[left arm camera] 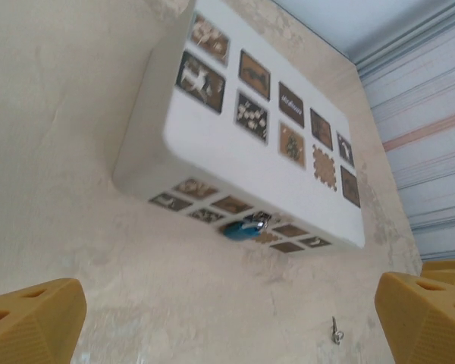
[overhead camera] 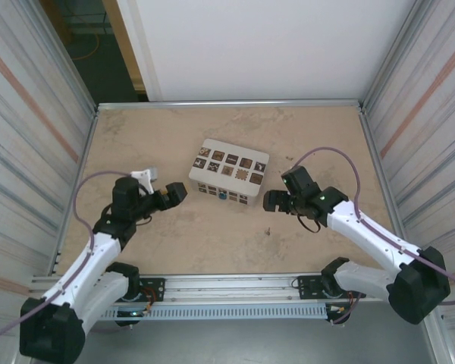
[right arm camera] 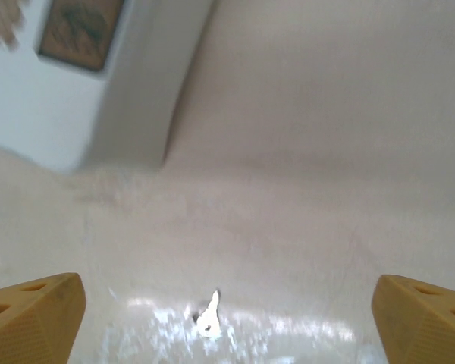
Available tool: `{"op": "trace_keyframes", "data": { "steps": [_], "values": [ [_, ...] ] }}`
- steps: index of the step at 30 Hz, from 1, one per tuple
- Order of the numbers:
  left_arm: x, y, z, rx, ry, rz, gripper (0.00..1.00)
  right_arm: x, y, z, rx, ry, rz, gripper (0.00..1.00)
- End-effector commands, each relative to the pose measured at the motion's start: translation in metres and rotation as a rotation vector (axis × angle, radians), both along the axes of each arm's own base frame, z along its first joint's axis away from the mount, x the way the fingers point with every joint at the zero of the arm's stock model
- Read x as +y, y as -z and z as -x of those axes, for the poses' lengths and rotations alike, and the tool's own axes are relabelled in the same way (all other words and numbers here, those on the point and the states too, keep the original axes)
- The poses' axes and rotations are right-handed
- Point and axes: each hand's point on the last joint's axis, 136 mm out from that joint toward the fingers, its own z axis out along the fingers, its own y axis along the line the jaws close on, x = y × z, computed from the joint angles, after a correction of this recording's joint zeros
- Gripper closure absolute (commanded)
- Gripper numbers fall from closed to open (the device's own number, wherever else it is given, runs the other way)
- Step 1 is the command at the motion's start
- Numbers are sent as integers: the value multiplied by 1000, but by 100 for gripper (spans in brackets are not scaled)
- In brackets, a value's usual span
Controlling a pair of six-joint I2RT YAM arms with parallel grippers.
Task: Unlock the padlock with the key
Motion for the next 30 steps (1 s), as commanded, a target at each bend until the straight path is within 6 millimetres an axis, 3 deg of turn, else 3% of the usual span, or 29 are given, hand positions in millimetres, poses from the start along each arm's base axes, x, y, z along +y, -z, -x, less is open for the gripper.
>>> {"op": "trace_keyframes", "data": {
  "steps": [1,6,13,20,30],
  "values": [
    [5,14,10,46,-49,50,2,-3,25,34,159,-5,-24,11],
    [5,29,14,75,-71,83,2,8,45,50,233,-38,-35,30],
    [3,33,14,88,-63,78,3,22,53,46,243,-125,87,49],
    [4,36,16,95,-66,65,2,37,65,44,262,-188,150,59],
    [5,37,17,98,-66,58,2,43,81,45,298,-218,234,69]
  ]
}}
